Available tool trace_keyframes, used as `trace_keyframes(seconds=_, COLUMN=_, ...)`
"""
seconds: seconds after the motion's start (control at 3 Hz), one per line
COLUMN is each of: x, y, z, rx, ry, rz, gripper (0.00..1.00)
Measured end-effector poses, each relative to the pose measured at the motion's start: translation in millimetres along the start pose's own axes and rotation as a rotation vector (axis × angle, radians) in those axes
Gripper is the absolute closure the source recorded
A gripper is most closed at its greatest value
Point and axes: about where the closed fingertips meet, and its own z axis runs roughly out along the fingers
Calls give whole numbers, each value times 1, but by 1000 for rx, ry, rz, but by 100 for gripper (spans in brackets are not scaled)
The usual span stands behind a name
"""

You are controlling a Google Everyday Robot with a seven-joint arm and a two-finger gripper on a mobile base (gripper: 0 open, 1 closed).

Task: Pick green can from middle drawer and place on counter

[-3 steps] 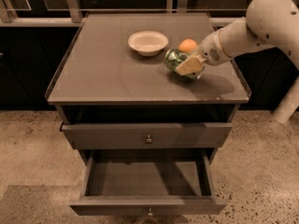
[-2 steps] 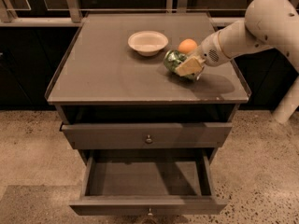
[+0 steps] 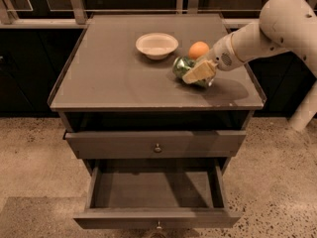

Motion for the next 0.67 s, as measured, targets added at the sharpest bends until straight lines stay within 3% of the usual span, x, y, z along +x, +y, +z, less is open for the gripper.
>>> trace_keyframes(seconds=0.33, x=0, y=0, z=0, rx=0, ry=0, rz=0, gripper=0)
trace_keyframes(seconds=0.67, x=0, y=0, z=0, rx=0, ry=0, rz=0, gripper=0)
